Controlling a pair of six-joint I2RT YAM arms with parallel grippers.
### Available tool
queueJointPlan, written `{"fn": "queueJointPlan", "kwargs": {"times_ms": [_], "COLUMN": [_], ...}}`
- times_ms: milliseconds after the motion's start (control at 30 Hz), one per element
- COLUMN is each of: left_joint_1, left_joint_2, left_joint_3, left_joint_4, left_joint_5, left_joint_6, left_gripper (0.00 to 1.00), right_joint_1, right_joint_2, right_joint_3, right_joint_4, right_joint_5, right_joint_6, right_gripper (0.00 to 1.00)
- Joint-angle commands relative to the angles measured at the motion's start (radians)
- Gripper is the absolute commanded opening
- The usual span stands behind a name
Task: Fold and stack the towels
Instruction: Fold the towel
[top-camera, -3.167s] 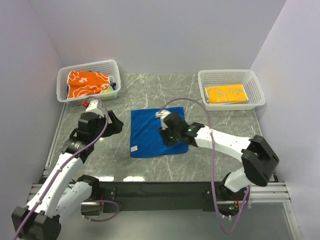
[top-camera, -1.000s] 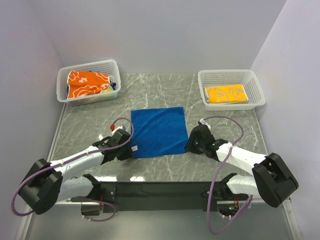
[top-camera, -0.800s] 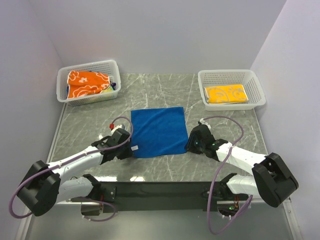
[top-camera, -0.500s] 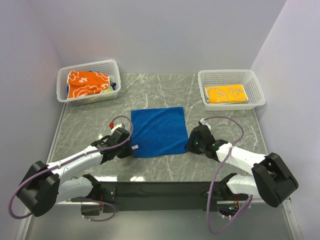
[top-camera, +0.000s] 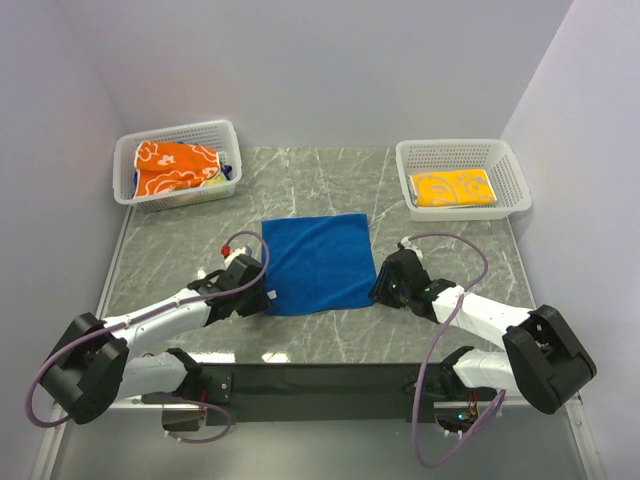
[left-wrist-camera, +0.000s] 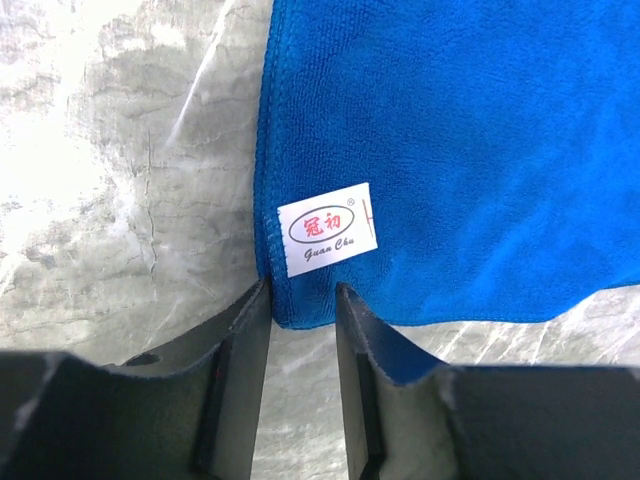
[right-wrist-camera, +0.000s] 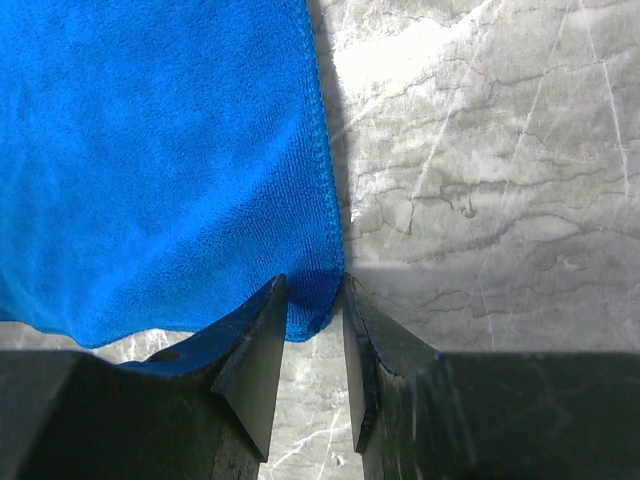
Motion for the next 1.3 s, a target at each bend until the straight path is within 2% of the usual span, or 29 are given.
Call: {"fn": "queueJointPlan", "kwargs": {"times_ms": [0,267,367,600,733,1133,1267], "left_joint_1": [-0.004,-0.004,-0.004,-0.004,-0.006,0.001,0.077], "left_joint_2": [0.007,-0.013,-0.018,-0.013,-0.013,-0.012,0.033], "left_joint_3": [0.02,0.032,0.042,0.063,0.081,0.153,0.253], "left_joint_4": [0.032,0.009,0.0,-0.012,-0.034,-0.086,-0.094], "left_joint_5": [-0.011,-0.03,-0.031,-0.034,-0.056,-0.112,-0.108], "left_joint_6": [-0.009,-0.003,0.001,0.011,0.014,0.046,0.103], "left_gripper": [0.35,0.15,0.09,0.04,0.01,0.01,0.01], "right_joint_1": [-0.009,-0.012,-0.01,-0.012,-0.012,-0.023,-0.055], "right_joint_2": [0.01,0.017,0.011,-0.031,-0.058,-0.111,-0.06], "right_joint_3": [-0.015,-0.014,-0.012,0.005,0.025,0.113,0.23], "right_joint_4": [0.015,0.006,0.001,-0.029,-0.069,-0.132,-0.137], "right_joint_5": [0.02,0.023,0.024,0.049,0.076,0.09,0.079], "right_joint_6": [0.009,0.012,0.009,0.001,-0.008,-0.04,-0.074], "right_gripper": [0.37,0.36,0.31,0.0,0.0,0.0,0.0]}}
